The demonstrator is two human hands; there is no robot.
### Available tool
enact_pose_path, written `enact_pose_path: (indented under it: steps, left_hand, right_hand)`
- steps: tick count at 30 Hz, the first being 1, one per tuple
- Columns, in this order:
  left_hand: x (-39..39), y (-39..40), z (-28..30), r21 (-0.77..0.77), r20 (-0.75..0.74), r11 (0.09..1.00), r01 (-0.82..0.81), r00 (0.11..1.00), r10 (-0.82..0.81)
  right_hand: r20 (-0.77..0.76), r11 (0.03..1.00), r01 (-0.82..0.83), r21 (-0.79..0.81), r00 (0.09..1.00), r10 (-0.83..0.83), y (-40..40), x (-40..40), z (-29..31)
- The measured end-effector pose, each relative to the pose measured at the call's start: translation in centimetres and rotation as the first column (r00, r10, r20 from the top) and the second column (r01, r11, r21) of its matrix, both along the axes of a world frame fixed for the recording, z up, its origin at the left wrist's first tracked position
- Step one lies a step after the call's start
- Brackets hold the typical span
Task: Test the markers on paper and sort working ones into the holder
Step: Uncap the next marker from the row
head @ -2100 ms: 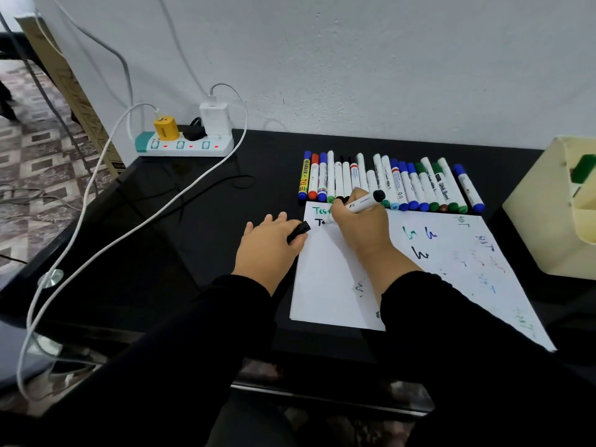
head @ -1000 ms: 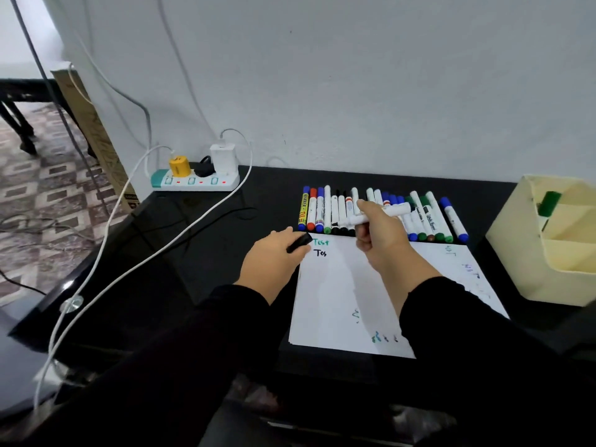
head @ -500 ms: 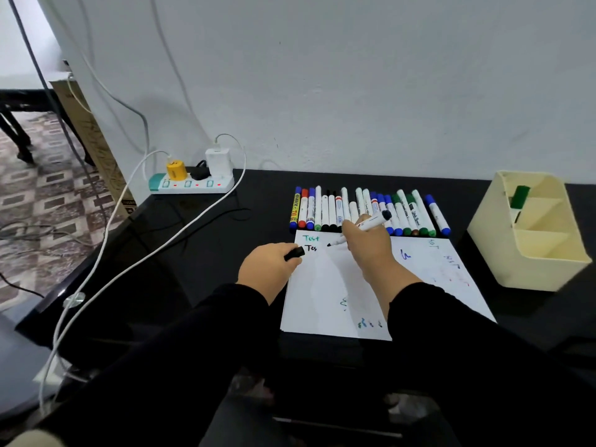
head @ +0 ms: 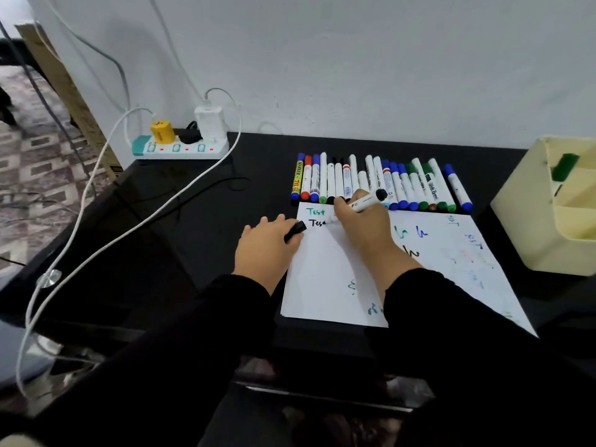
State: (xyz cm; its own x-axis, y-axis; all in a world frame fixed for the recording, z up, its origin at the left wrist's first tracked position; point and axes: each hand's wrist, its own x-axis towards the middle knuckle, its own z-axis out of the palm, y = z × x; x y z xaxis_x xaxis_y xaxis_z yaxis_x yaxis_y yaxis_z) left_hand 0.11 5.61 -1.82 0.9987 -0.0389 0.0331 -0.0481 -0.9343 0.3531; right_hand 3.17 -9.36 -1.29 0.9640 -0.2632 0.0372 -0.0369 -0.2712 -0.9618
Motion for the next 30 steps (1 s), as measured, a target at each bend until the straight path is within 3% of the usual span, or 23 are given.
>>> enact_pose_path:
  steps: [9, 12, 16, 19, 25, 30]
  left_hand:
    - [0.6, 0.2, -0.7, 0.002, -0.04, 1.0, -0.002, 0.999, 0.002]
    - [0.5, 0.2, -0.6, -0.013, -0.059, 1.0, -0.002, 0.998, 0.001]
    - [0.4, 0.5, 0.3, -0.132, -0.07, 0.991, 0.004, 0.997, -0.013]
    - [-0.2, 0.5, 2.0, -0.276, -0.004, 0.961, 0.035, 0.999, -0.037]
    - [-2.4, -0.8, 5.1, -0.445, 0.006, 0.891, 0.093, 0.995, -0.101]
    - [-4.1, -1.6, 6.8, -0.466, -0.017, 0.879, 0.098, 0.993, -0.119]
  right_hand:
    - [0.001, 0.996, 0.013, -0.083, 1.0, -0.013, -0.1, 0.2, 0.2]
    - [-0.051, 1.0, 0.024, -0.012, 0.998, -0.024, -0.3, 0.1, 0.6]
    - [-0.056, 0.977, 0.107, 0.183, 0.994, -0.098, -0.9, -0.2, 1.6]
    - [-0.053, 0.939, 0.057, 0.34, 0.998, -0.042, -1.1, -0.9, 2.8]
    - [0.032, 0.936, -0.028, 0.35, 0.999, 0.018, -1.2, -3.3, 5.8]
    - [0.092, 0.951, -0.031, 0.307, 0.996, 0.003, -2.1, -5.4, 7.6]
